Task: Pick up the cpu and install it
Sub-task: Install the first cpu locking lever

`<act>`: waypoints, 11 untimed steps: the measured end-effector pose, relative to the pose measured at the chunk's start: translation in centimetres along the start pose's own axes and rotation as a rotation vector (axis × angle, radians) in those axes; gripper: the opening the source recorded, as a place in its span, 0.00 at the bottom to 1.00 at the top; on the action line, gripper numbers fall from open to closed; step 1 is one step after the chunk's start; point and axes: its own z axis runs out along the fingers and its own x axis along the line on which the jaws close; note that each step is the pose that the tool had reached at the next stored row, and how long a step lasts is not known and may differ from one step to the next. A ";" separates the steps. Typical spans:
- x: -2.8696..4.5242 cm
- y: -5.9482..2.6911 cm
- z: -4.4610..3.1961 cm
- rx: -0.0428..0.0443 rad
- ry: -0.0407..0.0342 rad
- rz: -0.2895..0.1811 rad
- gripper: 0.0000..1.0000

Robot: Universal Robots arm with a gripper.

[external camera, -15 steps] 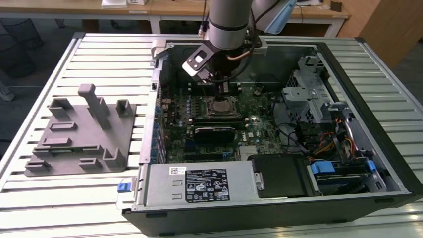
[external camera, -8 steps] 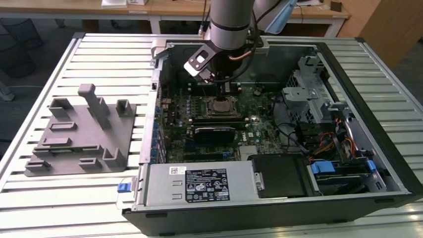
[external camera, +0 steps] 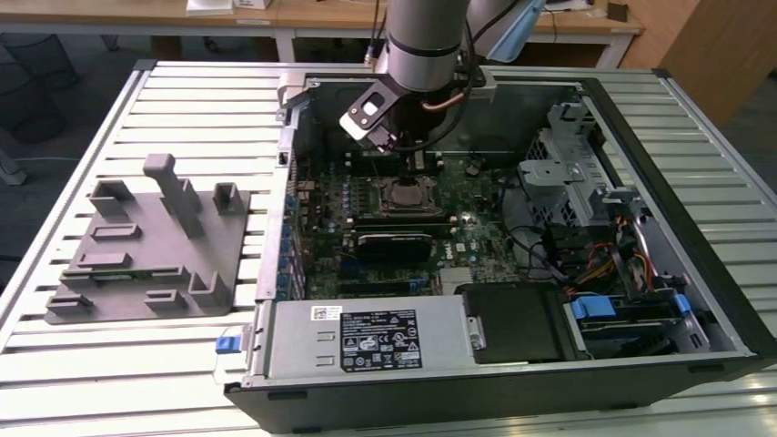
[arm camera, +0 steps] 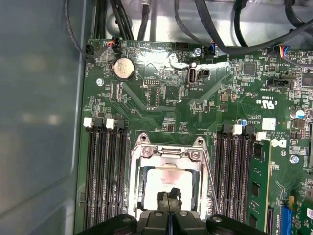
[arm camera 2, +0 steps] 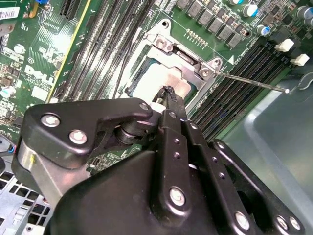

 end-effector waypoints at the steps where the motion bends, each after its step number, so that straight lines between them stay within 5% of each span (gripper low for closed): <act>1: 0.00 0.00 -0.01 0.0000 0.0000 0.000 0.11; 11: 0.01 0.00 -0.60 0.0000 0.0000 0.000 0.11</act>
